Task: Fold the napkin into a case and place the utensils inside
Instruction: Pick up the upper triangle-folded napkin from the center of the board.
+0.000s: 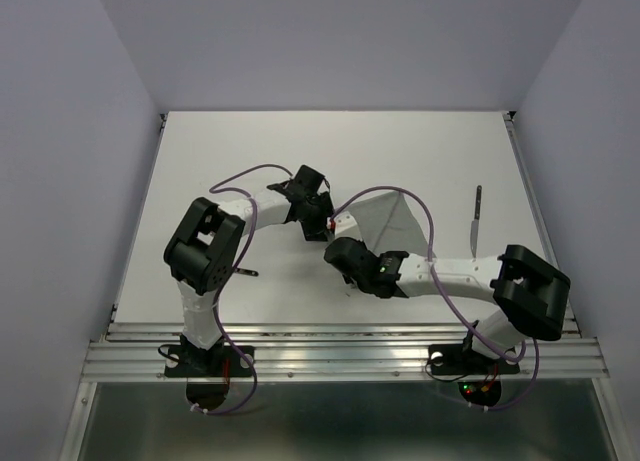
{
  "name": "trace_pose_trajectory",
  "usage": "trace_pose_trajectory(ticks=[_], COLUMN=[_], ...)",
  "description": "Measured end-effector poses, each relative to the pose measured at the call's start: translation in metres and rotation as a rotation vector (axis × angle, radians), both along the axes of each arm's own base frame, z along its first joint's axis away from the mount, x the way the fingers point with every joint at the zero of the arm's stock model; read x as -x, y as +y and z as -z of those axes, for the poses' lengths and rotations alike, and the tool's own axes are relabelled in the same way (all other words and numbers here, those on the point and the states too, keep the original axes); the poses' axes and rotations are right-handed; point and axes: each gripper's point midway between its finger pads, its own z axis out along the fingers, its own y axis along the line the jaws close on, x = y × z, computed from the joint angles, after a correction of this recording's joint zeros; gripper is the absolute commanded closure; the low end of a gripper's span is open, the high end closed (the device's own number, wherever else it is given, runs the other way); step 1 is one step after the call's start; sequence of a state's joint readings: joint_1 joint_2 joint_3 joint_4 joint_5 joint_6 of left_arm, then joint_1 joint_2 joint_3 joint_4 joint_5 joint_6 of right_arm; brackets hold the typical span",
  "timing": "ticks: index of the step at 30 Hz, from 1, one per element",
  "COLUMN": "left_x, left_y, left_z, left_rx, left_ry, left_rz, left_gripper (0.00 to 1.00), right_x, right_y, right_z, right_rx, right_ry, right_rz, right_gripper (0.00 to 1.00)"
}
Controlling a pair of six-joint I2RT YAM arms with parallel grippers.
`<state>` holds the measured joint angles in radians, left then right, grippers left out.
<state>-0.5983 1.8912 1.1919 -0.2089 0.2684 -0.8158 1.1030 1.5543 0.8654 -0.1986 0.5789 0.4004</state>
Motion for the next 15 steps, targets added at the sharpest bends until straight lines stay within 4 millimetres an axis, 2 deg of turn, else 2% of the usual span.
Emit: trace_pose_trajectory(ticks=[3,6,7,9,10,11,12,15], left_x=[-0.002,-0.005,-0.006,-0.009,-0.009,-0.01,-0.01,-0.011], left_y=[0.0,0.0,0.001,0.002,0.003,0.003,0.004,0.005], left_z=[0.001,0.0,0.0,0.001,0.001,0.0,0.0,-0.003], left_rx=[-0.002,-0.002,-0.004,-0.007,-0.009,-0.01,-0.011,-0.016], left_ry=[-0.009,-0.02,-0.024,-0.029,-0.036,-0.038,-0.042,-0.052], left_rz=[-0.007,-0.014,-0.018,-0.028,-0.028,-0.032,-0.031,-0.035], left_gripper=[0.49,0.61,0.71,0.79,0.91,0.97,1.0,1.0], right_x=[0.001,0.002,0.002,0.002,0.003,0.003,0.003,0.004], right_y=[-0.001,-0.003,-0.003,-0.004,-0.005,-0.005,-0.005,-0.004], right_z=[-0.003,-0.004,-0.004,-0.004,-0.003,-0.003,-0.003,-0.002], right_rx=[-0.01,-0.015,-0.017,-0.019,-0.019,-0.018,-0.019,-0.024], right_ry=[-0.005,-0.006,-0.007,-0.005,-0.005,-0.003,-0.002,0.004], right_rz=[0.0,0.001,0.002,0.004,0.005,0.005,0.004,0.001], right_gripper=[0.99,0.99,0.99,0.99,0.99,0.99,0.99,0.99])
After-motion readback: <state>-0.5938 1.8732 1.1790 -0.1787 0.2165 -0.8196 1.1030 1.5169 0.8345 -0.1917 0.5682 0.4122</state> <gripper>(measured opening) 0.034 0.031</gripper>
